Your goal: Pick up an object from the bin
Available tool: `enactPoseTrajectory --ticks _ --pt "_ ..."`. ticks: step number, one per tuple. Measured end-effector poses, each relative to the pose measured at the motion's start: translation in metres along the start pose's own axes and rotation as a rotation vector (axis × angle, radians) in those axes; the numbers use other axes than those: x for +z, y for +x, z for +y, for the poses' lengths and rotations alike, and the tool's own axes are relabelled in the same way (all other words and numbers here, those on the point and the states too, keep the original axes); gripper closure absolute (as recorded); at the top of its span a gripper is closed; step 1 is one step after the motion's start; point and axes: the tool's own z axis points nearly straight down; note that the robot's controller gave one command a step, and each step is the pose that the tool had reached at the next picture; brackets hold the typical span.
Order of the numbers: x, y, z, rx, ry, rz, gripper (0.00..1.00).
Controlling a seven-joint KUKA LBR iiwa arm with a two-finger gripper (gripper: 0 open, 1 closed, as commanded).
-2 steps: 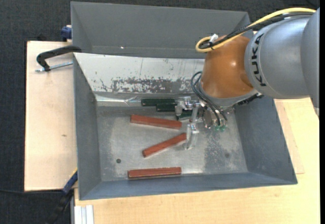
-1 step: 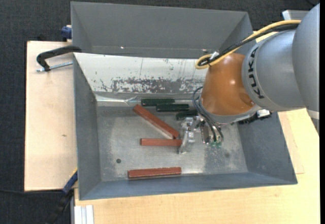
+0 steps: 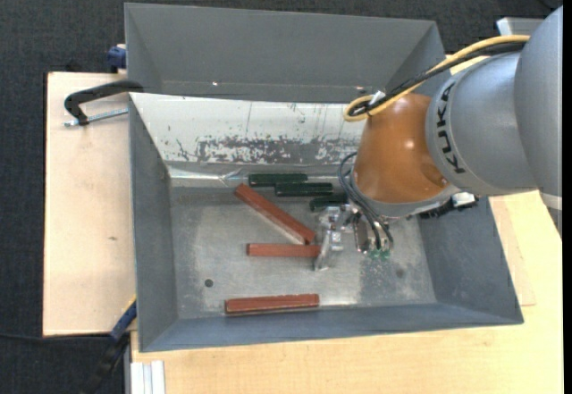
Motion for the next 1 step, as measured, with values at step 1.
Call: enactPoseTrajectory --ticks 1 --pt "-0.1359 0.0194 -0.0202 0.007 0.000 -0.004 1.00"
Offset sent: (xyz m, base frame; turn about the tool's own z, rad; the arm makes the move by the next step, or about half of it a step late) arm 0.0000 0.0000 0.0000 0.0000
